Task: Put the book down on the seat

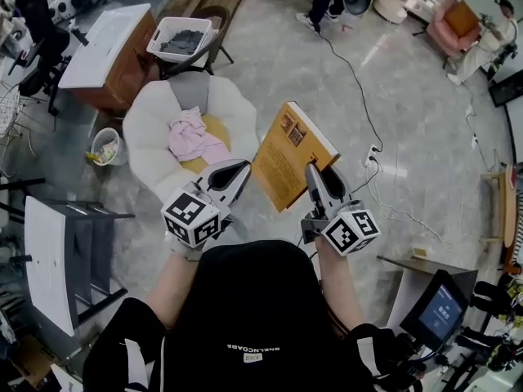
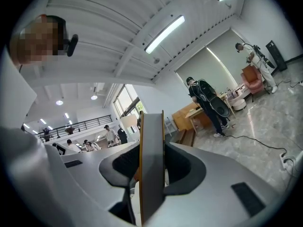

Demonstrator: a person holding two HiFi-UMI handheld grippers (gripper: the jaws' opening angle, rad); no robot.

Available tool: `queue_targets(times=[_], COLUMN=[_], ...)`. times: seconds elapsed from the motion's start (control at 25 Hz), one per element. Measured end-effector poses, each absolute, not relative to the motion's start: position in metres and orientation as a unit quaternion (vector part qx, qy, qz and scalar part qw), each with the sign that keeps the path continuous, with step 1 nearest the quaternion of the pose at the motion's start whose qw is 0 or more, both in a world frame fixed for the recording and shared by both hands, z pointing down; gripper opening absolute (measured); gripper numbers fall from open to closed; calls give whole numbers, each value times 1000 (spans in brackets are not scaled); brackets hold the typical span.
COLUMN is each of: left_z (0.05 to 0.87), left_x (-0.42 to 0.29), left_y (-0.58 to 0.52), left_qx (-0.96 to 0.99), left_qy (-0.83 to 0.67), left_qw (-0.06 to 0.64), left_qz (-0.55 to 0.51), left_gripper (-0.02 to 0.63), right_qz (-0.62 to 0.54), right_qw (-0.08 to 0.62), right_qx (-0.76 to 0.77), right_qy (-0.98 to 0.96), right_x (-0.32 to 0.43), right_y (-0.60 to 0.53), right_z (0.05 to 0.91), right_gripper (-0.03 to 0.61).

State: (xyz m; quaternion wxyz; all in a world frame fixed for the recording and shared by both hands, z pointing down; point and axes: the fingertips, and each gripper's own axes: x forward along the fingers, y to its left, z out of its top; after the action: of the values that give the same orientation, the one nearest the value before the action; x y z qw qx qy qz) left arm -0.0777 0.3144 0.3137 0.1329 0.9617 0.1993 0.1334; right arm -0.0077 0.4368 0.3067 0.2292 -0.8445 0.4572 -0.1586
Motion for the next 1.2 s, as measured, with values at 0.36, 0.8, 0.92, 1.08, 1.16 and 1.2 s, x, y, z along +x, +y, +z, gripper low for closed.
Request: queue_targets(times=[0.36, 0.8, 0.92, 1.08, 1.16, 1.2], left_z=[309, 319, 325, 331, 332, 331], left_x=[-44, -19, -13, -10, -11, -11], left_y=[256, 154, 128, 100, 89, 83], left_qx=[960, 946, 944, 946, 947, 948], left_qy=[210, 229, 225, 220, 217, 214], left_qw=[123, 181, 198, 195, 191, 189], left_qz=[136, 139, 137, 140, 141, 142], left_gripper=[14, 14, 14, 14, 14, 14], right_qz=[-172, -177, -178, -181, -182, -182], right_qw=[235, 229, 225, 220, 218, 218], right_qx=[-849, -857, -859, -862, -862, -861], right_qy=[441, 427, 424, 420, 421, 422], right_x=[20, 54, 63, 73, 77, 79], right_y=[380, 285, 264, 240, 228, 222], right_z=[310, 315, 319, 323, 322, 322], right_gripper=[167, 167, 167, 167, 167, 167])
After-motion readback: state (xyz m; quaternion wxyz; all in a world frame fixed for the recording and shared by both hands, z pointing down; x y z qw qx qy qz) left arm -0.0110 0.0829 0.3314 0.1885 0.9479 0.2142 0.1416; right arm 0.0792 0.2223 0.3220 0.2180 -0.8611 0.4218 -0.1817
